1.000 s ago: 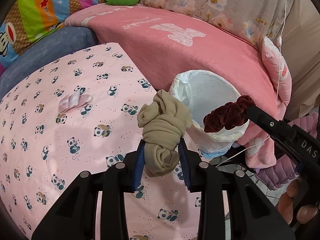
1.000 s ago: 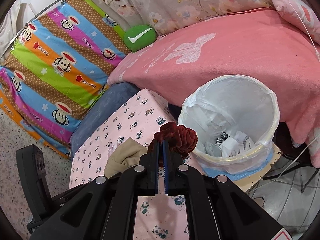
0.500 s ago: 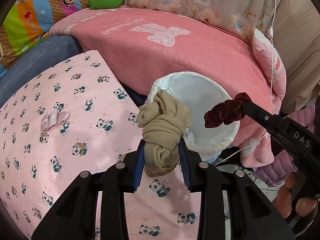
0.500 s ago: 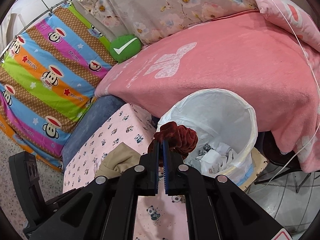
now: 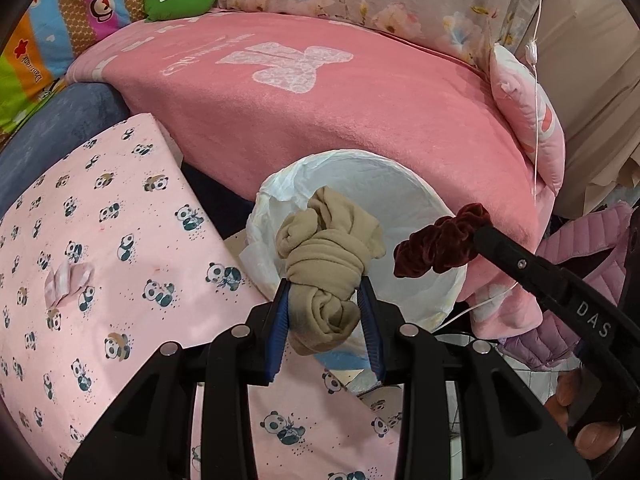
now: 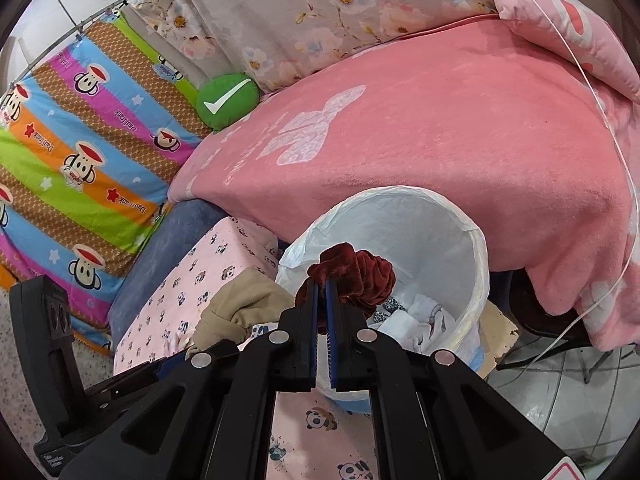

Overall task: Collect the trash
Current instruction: 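Carry both items over the bin and open the left gripper, then open the right gripper to drop the red scrunchie into the bin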

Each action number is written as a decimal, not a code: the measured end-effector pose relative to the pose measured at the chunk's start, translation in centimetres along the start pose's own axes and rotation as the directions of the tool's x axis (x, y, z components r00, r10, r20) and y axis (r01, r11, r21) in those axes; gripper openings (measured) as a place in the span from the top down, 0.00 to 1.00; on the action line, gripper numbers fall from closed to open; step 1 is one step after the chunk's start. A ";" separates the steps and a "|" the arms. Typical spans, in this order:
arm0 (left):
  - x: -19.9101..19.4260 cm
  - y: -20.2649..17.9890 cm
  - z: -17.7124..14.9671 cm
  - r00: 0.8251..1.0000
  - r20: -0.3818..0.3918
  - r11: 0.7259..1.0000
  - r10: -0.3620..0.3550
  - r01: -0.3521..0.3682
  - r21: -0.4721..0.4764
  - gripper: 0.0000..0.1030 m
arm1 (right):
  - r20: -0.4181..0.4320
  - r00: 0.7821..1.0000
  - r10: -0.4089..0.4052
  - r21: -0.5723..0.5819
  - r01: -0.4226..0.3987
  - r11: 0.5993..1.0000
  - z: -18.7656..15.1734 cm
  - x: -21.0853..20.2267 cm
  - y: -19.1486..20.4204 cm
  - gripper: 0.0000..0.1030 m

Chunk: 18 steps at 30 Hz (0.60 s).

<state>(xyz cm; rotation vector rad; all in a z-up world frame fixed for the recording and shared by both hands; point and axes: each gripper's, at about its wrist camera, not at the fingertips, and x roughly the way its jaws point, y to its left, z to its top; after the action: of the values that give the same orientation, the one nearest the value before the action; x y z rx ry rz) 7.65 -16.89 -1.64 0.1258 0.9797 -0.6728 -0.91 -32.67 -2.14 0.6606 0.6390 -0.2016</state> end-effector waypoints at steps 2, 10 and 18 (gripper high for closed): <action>0.5 -0.4 0.6 1.000 -0.001 1.000 -0.011 0.011 0.006 0.67 | -0.001 1.000 -0.005 0.002 0.005 1.000 0.2 0.2 -0.3 0.94; 0.4 0.3 1.2 0.998 0.047 0.999 0.041 -0.039 -0.025 0.28 | 0.000 1.000 -0.016 0.006 0.016 1.000 0.8 1.0 -0.7 0.94; 0.2 2.8 0.4 0.997 0.025 0.993 0.072 -0.069 -0.092 0.28 | -0.031 0.999 -0.021 -0.007 0.021 1.000 0.5 2.1 -0.2 0.94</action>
<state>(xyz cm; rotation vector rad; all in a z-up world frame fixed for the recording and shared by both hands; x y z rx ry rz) 9.60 -14.88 -2.13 0.0701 0.9732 -0.5625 0.97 -33.08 -3.24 0.6522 0.6767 -0.2091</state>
